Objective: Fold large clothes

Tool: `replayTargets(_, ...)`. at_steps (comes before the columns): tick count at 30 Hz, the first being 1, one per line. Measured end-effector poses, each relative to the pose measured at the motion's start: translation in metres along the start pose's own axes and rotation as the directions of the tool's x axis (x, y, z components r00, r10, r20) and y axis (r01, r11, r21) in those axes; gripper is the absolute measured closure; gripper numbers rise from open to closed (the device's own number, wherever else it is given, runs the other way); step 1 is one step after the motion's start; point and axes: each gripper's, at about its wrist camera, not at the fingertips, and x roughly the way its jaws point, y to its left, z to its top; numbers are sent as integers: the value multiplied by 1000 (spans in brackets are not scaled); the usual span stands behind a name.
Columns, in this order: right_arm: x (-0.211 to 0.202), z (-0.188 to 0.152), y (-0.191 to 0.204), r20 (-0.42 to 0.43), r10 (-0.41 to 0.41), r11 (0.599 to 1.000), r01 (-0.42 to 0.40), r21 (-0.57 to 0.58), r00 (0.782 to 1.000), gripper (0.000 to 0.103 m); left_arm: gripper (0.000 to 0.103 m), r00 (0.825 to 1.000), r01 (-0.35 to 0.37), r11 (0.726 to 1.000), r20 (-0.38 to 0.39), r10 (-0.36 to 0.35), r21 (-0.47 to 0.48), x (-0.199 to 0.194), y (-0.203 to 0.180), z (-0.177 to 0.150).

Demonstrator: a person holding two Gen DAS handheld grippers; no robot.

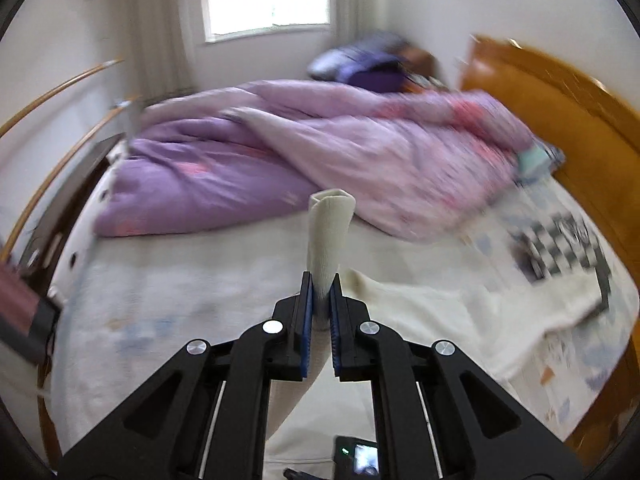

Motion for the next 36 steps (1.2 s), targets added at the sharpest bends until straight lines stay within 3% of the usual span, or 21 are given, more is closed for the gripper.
replayTargets(4, -70, -9, -68, 104, 31, 992, -43, 122, 994, 83, 95, 993, 74, 995, -99, -68, 61, 53, -54, -30)
replayTargets(6, -111, -15, -99, 169, -6, 988, -20, 153, 986, 83, 95, 986, 97, 991, -146, -83, 90, 80, -88, -48)
replayTargets(13, -223, -41, -177, 331, -106, 953, 1, 302, 938, 83, 95, 935, 162, 982, -335, -120, 100, 164, -162, -117)
replayTargets(15, -248, -42, -190, 374, -131, 942, -2, 335, 918, 83, 93, 908, 192, 977, -394, -143, 89, 181, -178, -134)
replayTargets(17, -257, -41, -199, 398, -137, 937, -13, 350, 907, 83, 74, 858, 222, 975, -482, -180, 29, 190, -184, -149)
replayTargets(18, -262, -39, -198, 404, -147, 935, -7, 355, 903, 78, 57, 846, 225, 974, -497, -193, 5, 187, -180, -152)
replayTargets(19, -272, -32, -195, 410, -167, 933, 9, 361, 897, 76, 50, 843, 223, 974, -496, -208, -28, 181, -173, -156)
replayTargets(20, -277, -27, -187, 419, -184, 932, 23, 361, 889, 67, 45, 847, 218, 974, -484, -217, -55, 173, -165, -158)
replayTargets(21, -288, -22, -187, 428, -197, 934, 37, 355, 882, 48, 32, 851, 207, 976, -479, -217, -75, 165, -155, -159)
replayTargets(22, -294, -16, -182, 438, -214, 938, 59, 341, 873, 38, 26, 854, 185, 977, -475, -213, -105, 158, -141, -162)
replayTargets(24, -302, -3, -174, 459, -240, 944, 96, 315, 855, 30, 26, 855, 138, 975, -476, -207, -174, 143, -108, -170)
replayTargets(26, -306, 14, -166, 457, -226, 958, 111, 265, 860, 21, 25, 844, 80, 968, -501, -193, -239, 135, -74, -180)
replayTargets(28, -305, 30, -161, 436, -243, 960, 150, 237, 866, 21, 25, 842, -14, 950, -515, -157, -311, 126, -32, -196)
replayTargets(30, -294, 45, -153, 428, -251, 964, 182, 196, 868, 20, 25, 839, -125, 916, -534, -107, -380, 120, 10, -216)
replayTargets(32, -276, 65, -152, 376, -317, 945, 256, 204, 871, 20, 25, 816, -237, 852, -571, -86, -467, 119, 54, -243)
replayTargets(34, -257, 83, -152, 331, -338, 935, 275, 223, 881, 20, 26, 808, -316, 779, -584, -78, -542, 117, 87, -262)
replayTargets(35, -249, 89, -155, 309, -336, 932, 267, 246, 890, 20, 26, 814, -370, 714, -578, -60, -594, 113, 106, -275)
replayTargets(36, -245, 91, -158, 300, -323, 933, 248, 261, 898, 20, 26, 819, -405, 668, -573, -40, -624, 110, 117, -283)
